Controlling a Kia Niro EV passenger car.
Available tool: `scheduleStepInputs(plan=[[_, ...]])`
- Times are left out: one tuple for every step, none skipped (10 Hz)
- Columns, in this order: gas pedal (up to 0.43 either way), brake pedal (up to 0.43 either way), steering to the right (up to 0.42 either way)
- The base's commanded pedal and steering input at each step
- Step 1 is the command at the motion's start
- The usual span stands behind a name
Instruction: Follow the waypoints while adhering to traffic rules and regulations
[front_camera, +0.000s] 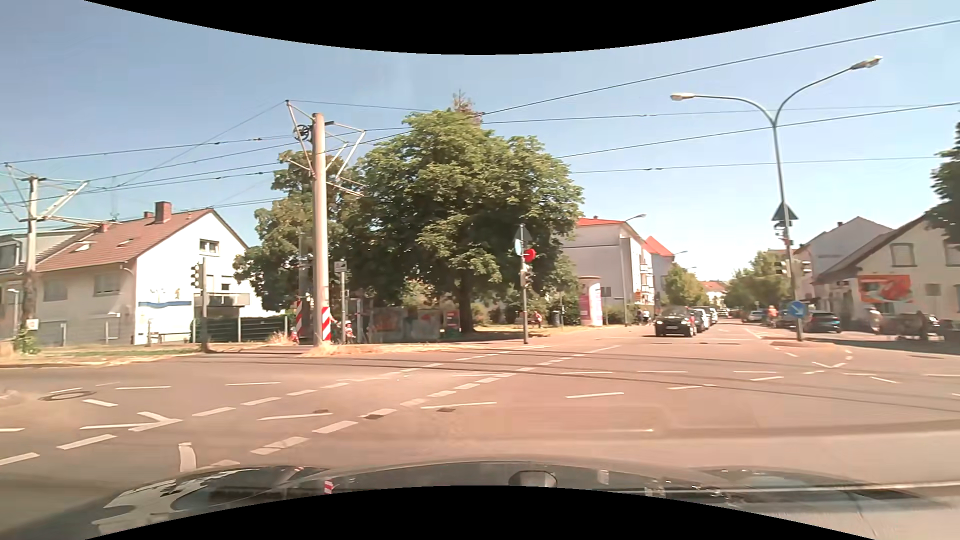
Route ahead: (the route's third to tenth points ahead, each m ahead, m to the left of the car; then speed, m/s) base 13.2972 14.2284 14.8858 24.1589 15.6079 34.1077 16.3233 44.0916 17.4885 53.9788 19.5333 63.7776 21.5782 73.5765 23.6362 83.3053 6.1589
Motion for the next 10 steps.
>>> scheduleStepInputs(plan=[[0.110,0.000,-0.374],[0.118,0.000,-0.378],[0.118,0.000,-0.381],[0.118,0.000,-0.383],[0.118,0.000,-0.384],[0.130,0.000,-0.384],[0.138,0.000,-0.384],[0.150,0.000,-0.384],[0.150,0.000,-0.384],[0.150,0.000,-0.384]])
